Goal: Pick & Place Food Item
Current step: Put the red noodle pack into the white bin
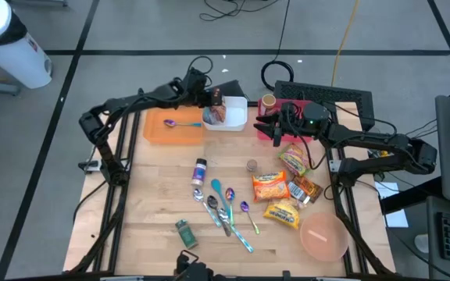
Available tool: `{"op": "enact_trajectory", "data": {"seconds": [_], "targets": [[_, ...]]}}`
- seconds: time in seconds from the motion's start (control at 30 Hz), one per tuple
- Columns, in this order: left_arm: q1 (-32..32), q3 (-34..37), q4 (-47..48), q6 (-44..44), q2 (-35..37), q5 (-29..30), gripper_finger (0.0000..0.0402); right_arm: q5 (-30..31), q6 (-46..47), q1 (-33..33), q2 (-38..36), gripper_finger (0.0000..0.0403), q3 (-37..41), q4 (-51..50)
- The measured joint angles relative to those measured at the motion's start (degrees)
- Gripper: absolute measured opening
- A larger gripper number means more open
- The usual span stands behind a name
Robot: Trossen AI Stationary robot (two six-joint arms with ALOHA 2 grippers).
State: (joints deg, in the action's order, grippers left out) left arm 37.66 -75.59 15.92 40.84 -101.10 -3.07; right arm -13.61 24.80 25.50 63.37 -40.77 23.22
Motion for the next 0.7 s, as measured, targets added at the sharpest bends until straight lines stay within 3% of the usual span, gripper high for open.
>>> {"op": "enact_trajectory", "data": {"seconds": [0.7], "targets": [[-1.6, 0.1, -1.2, 2.5, -4.3, 0.9, 0.0010, 0.0, 1.4, 0.0, 0.0, 0.0196, 0.0, -1.8]]}}
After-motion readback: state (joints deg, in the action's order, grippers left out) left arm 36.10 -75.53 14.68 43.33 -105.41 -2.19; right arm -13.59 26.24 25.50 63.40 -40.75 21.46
